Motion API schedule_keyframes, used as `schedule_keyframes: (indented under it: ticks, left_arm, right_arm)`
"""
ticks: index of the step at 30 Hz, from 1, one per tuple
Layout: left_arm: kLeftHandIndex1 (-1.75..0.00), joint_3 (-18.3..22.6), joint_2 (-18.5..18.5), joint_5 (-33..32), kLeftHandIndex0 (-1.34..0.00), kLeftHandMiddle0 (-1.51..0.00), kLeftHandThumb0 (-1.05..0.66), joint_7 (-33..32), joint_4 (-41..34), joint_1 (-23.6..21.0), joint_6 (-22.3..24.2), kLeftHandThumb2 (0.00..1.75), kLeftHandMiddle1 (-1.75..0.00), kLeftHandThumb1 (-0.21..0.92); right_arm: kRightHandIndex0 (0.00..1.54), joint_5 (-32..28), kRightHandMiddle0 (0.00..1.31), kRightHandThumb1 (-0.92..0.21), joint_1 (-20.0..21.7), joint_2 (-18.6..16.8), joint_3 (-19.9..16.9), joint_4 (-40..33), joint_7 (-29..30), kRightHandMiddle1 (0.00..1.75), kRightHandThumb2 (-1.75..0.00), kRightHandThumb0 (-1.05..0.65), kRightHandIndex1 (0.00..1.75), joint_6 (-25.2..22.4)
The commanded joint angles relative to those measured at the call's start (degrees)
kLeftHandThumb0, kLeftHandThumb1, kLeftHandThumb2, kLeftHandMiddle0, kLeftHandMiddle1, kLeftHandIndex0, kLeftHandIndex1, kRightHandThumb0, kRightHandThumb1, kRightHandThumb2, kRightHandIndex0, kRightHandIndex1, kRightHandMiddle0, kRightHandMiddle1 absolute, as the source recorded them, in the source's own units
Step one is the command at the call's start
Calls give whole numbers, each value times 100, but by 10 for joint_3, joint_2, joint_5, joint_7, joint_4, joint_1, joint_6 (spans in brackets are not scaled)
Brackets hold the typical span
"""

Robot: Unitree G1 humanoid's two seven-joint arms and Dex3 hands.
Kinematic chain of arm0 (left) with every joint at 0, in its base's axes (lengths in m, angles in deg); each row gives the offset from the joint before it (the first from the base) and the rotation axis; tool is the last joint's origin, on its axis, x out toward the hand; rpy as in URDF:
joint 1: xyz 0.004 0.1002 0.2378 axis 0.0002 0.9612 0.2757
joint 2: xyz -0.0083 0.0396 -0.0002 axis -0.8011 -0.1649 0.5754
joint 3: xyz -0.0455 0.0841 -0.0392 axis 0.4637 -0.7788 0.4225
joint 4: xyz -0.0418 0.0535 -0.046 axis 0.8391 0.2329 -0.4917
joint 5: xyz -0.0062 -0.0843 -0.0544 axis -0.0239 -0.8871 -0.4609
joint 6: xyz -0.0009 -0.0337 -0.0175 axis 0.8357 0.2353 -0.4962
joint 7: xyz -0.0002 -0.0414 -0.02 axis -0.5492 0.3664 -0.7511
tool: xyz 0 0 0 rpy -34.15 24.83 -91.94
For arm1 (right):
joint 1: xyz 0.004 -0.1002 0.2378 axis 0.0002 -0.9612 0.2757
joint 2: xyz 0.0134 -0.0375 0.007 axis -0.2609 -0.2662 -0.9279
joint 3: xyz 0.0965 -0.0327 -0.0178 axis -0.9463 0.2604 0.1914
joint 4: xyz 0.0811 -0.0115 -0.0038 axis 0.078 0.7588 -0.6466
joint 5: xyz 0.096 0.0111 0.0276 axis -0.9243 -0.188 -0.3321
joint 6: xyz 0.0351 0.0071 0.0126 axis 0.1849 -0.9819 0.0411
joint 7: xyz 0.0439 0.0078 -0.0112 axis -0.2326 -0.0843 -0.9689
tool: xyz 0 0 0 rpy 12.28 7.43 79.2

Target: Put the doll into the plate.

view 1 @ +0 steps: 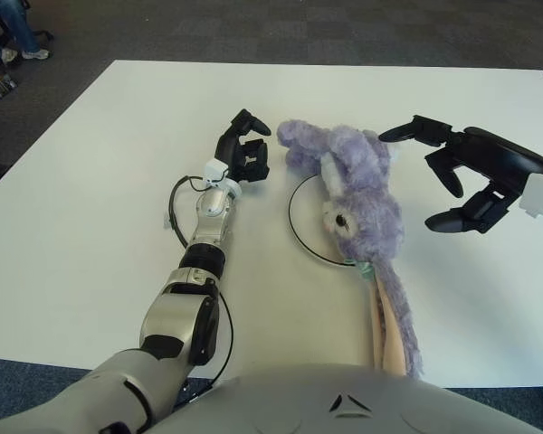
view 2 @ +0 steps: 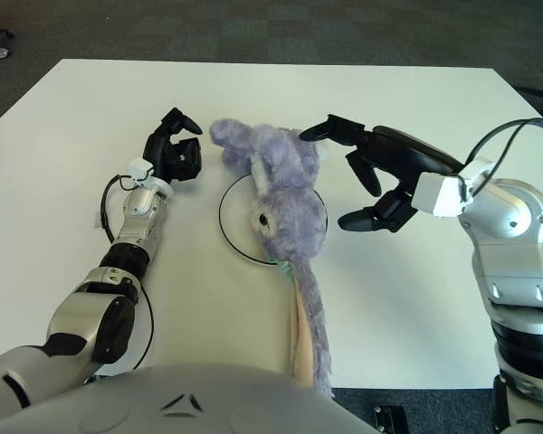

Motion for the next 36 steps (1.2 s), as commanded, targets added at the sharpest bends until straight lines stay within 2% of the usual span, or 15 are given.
schedule_keyframes:
  ticks: [1,2,4,6,7,8,9,10,11,14,18,24,36]
  left_arm:
    - [-175,2,8,-7,-47,-122,-42,-4,22,38,0,109,-175,50]
    - [-175,2,8,-7,-47,-122,-42,-4,22,38,0,109,-175,50]
    - [-175,2,8,-7,-47,-122,-42,-4,22,38,0,109,-175,50]
    - [-175,1,8,-7,-47,-121,-42,-4,22,38,1,109,-175,50]
    - [-175,1,8,-6,-47,-121,-42,-4,23,38,1,109,-175,50]
    - [-175,1,8,-7,-47,-121,-42,-4,23,38,1,109,-175,50]
    - [-175,1,8,-7,-47,-121,-42,-4,23,38,0,109,-175,50]
    - [-175,1,8,-7,-47,-121,-42,-3,23,38,0,109,-175,50]
    - [-175,1,8,-7,-47,-121,-42,-3,23,38,0,109,-175,50]
    - [-175,1,8,-8,-47,-121,-42,-1,24,38,-1,109,-175,50]
    - [-175,1,7,-7,-47,-122,-42,-2,25,37,-1,109,-175,50]
    - [-175,1,7,-4,-47,-121,-42,-5,25,37,0,109,-175,50]
    - [-175,3,7,-9,-47,-121,-42,-1,28,35,2,109,-175,50]
  right_arm:
    - [77,-21,0,-23,23,19,-23,-11,-6,47,-117,4,172,-59]
    - [75,-25,0,-23,27,21,-26,-11,-7,46,-125,21,170,-67]
    - [74,-34,0,-22,36,23,-31,-8,-7,44,-131,35,169,-80]
    - [73,-43,0,-22,49,26,-35,10,-8,43,-134,42,168,-79]
    - [72,-52,0,-22,63,25,-38,37,-10,43,-135,45,168,-64]
    - [68,-63,0,-30,75,21,-42,62,-14,42,-123,44,164,-50]
    - [59,-72,0,-37,82,19,-44,79,-16,43,-103,31,147,-39]
    - [50,-84,0,-29,87,16,-48,92,-21,44,-106,13,129,-32]
    - [42,-91,0,-22,89,16,-50,99,-23,45,-111,3,112,-28]
    - [33,-139,0,-12,93,14,-69,122,-44,45,-119,-5,89,-37]
    - [24,-182,0,-5,99,25,-84,143,-63,42,-127,-1,61,-58]
    - [22,-194,0,-3,98,33,-84,146,-62,40,-130,1,50,-58]
    - [23,-199,0,-3,100,37,-80,148,-58,40,-130,1,48,-57]
